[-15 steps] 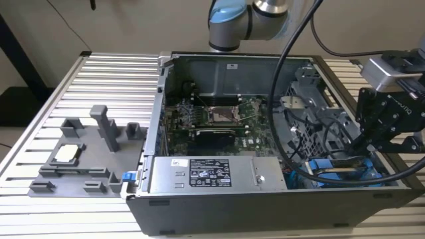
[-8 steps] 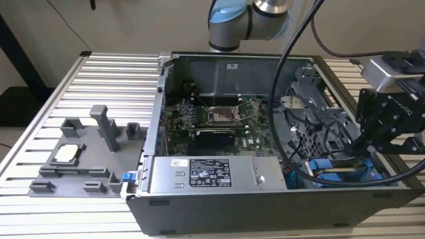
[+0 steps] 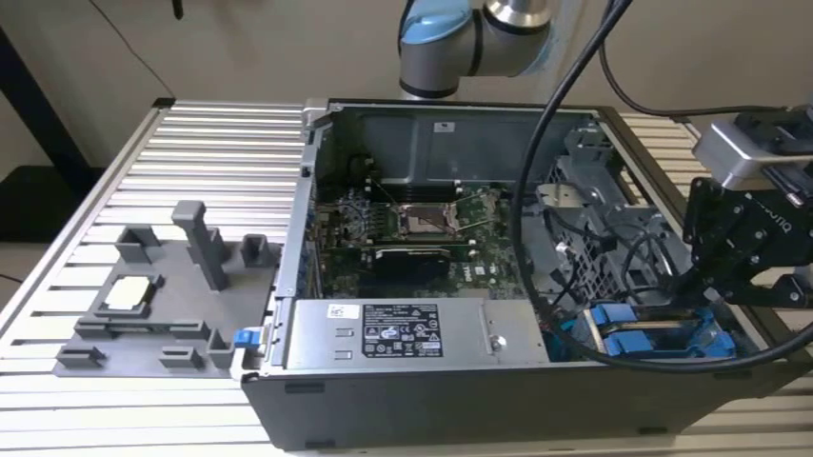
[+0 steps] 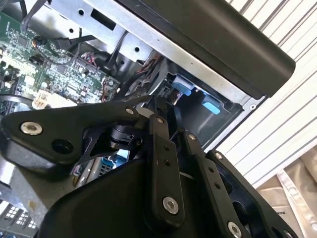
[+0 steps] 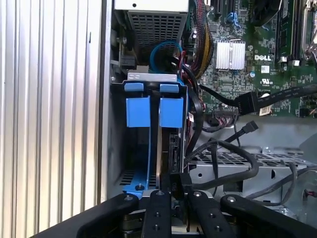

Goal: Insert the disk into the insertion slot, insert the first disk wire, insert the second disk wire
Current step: 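Insert the first disk wire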

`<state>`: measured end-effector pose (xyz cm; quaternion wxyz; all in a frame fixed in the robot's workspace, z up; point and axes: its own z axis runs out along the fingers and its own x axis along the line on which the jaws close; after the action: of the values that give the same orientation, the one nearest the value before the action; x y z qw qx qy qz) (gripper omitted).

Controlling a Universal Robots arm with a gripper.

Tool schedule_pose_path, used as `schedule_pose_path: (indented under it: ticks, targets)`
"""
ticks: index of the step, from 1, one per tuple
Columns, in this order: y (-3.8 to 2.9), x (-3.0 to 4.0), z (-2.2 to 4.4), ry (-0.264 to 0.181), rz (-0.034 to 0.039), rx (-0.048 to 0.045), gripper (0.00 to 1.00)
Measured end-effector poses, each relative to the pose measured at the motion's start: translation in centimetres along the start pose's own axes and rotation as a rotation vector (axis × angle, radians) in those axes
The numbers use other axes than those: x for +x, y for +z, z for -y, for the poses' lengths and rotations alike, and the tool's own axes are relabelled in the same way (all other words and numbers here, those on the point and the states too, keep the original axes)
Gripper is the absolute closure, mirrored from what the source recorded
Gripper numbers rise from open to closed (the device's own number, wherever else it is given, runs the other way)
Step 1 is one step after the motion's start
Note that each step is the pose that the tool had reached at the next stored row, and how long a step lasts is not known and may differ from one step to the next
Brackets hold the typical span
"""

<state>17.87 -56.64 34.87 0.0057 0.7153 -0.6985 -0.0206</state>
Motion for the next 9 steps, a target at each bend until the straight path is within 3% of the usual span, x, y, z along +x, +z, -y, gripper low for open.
schedule_pose_path:
  ticks: [2, 9]
  targets:
    - [0.03, 0.00, -0.03, 0.002, 0.0126, 0.0002, 0.81]
    - [0.26, 0.04, -0.03, 0.004, 0.0137, 0.0004, 0.81]
